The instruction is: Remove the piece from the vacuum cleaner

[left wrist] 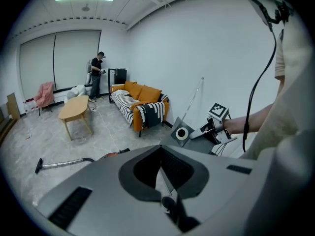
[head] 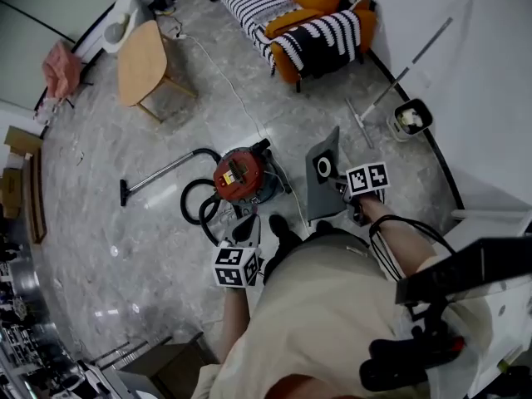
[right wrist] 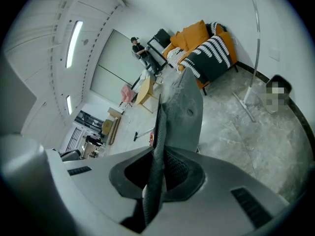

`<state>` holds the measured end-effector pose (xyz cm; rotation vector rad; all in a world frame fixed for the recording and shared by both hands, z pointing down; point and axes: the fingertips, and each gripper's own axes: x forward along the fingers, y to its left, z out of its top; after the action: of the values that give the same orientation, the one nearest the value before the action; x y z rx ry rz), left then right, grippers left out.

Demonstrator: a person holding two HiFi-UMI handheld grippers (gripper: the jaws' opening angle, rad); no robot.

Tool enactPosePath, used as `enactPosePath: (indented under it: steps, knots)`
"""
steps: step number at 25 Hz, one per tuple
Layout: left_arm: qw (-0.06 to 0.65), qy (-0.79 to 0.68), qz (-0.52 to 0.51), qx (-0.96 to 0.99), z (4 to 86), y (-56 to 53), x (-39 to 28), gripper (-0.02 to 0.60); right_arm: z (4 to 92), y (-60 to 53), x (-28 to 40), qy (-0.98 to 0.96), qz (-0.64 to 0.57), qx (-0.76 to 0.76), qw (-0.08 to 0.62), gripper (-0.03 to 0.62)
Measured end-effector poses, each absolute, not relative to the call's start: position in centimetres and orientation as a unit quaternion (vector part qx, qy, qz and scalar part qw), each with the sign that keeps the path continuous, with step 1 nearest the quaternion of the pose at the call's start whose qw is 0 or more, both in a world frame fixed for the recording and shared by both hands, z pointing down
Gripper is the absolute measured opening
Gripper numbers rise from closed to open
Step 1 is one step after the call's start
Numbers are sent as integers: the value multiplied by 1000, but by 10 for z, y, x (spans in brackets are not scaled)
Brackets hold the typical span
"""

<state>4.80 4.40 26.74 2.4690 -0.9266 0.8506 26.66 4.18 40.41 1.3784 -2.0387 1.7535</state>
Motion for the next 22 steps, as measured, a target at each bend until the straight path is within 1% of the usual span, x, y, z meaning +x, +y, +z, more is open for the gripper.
enactPosePath:
  steps: [4, 13, 22]
  knots:
    - [199, -345, 310, 863, 268, 61, 35, 3, 406, 47, 244, -692, 575, 428, 83, 26]
    - [180, -336, 310, 871, 263, 70, 20, 3, 397, 54, 197, -717, 564, 399, 90, 26]
    - [183, -347, 285, 875, 260, 90, -51, 3, 385, 64, 146, -721, 543, 417, 108, 26]
